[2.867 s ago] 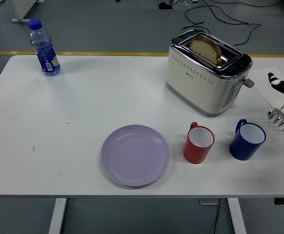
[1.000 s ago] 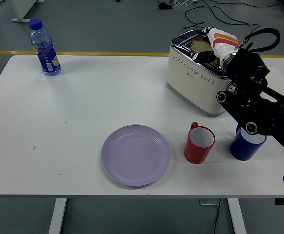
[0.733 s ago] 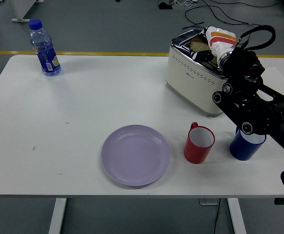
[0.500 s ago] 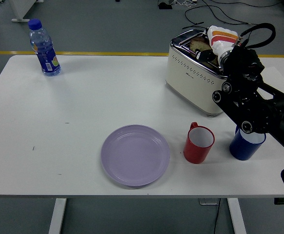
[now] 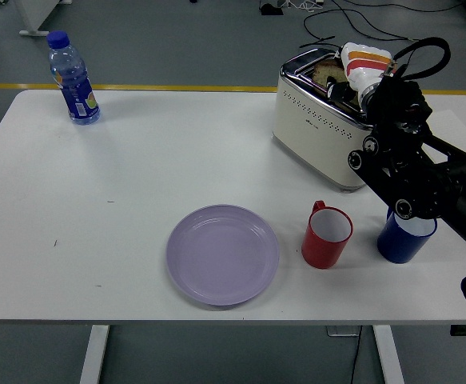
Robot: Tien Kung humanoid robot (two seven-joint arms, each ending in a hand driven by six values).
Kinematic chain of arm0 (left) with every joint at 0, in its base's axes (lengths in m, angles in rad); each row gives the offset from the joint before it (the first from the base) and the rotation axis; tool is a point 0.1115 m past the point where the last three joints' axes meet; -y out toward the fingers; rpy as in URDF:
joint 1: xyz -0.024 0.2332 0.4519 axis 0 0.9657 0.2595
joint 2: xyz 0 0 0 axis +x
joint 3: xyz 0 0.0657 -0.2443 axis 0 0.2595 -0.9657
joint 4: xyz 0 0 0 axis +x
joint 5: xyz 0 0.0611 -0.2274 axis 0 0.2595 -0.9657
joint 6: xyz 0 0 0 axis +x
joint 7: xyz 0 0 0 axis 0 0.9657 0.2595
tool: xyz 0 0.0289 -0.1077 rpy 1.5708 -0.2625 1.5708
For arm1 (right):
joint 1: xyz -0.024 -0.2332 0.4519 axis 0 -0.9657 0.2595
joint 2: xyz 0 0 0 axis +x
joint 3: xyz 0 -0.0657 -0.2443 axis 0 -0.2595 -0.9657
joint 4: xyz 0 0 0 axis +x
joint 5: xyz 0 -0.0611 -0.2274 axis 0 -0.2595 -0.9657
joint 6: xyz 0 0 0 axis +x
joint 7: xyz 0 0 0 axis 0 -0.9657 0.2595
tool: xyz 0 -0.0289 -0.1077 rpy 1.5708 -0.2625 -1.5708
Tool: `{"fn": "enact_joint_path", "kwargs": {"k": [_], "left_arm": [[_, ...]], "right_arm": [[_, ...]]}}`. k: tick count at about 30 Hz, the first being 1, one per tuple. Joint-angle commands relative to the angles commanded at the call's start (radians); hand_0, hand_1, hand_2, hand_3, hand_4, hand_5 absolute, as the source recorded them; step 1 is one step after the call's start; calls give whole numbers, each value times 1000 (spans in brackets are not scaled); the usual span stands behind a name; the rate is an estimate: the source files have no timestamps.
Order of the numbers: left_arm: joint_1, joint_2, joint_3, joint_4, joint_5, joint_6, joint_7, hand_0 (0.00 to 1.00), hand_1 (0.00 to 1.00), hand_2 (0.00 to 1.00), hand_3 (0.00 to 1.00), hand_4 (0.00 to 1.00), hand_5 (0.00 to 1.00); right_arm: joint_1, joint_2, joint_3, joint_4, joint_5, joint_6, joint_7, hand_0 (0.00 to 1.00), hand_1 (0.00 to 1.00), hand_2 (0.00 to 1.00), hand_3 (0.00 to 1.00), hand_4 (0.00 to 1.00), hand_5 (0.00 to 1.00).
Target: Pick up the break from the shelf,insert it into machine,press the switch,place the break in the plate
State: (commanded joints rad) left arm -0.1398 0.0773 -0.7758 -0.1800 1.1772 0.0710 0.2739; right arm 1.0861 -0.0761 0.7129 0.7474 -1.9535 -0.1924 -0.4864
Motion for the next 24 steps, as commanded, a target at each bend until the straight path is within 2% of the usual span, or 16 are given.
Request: {"fn": "enact_joint_path", "kwargs": {"k": [9,13,16,20,24], "left_arm": [[1,1,1,0,-3,0,-1,656,591,594,600,333,939],[1,2,6,0,-8,0,-2,656,591,594,600,333,939],[1,3,6,0,-12,1,-3,656,588,592,600,332,938],[1,4,6,0,-15,1,-3,656,588,592,600,332,938],[1,4,4,0,-15,2,-4,656,589,592,600,331,938]], "right_arm": [[-8,-26,15,32,-30,-83,-13,300,309,371,493,413,2],[-9,-54,39,77,-49,-113,-23,300,309,371,493,413,2],[-14,-98,72,144,-63,-133,-32,293,300,365,490,396,2],[-20,-133,100,210,-75,-145,-39,293,300,365,490,396,2],[-37,-191,151,334,-87,-159,-48,276,291,356,484,380,2]]}}
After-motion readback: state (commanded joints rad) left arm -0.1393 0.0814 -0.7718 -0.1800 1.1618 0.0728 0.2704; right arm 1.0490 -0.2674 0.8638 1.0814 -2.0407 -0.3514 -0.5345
